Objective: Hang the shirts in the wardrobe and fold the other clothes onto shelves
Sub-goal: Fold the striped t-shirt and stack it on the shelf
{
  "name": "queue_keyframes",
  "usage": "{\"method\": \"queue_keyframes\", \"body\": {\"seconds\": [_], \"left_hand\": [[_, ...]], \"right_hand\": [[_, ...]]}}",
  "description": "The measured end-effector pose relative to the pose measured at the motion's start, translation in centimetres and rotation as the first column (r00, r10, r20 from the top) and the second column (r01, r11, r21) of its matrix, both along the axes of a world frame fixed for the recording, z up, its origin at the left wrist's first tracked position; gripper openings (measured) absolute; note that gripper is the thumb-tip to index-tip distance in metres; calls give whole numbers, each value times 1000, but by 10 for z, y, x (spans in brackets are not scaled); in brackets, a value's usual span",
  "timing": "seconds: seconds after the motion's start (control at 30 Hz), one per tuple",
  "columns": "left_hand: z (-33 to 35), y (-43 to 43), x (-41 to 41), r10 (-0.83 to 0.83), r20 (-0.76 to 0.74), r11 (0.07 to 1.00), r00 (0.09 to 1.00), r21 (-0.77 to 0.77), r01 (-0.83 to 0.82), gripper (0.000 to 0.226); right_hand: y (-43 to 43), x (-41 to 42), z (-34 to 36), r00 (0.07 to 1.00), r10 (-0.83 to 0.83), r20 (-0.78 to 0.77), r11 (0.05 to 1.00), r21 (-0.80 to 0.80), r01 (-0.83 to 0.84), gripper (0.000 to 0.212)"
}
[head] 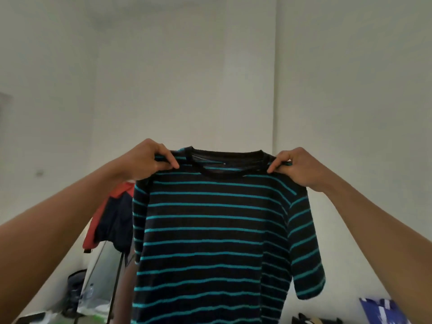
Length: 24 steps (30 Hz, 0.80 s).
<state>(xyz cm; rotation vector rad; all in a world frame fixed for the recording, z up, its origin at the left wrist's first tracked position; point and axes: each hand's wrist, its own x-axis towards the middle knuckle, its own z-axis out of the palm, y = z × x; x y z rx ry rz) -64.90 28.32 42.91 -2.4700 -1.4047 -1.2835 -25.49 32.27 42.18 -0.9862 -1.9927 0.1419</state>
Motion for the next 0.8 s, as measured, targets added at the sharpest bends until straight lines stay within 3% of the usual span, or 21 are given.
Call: {"method": "queue_keyframes", "body": {"seconds": [0.2,0.47,0.6,0.8], "left_hand": [[9,-11,-8,11,-23,1000,1000,-7,-11,21],[11,-2,-19,41,-14,999,999,-1,-41,22],[6,10,-23,3,41,1000,999,11,-3,21],[1,26,-24,-16,-72,998,997,-58,12,32]], "right_hand": [[-13,-4,10,1000,-3,15,999,41,3,25],[-12,-7,17,990,47,-136,999,22,-44,16],[-1,-7,12,996,14,-90,1000,-25,-16,28],[10,-11,6,999,-31,-36,996,-82,27,31]]}}
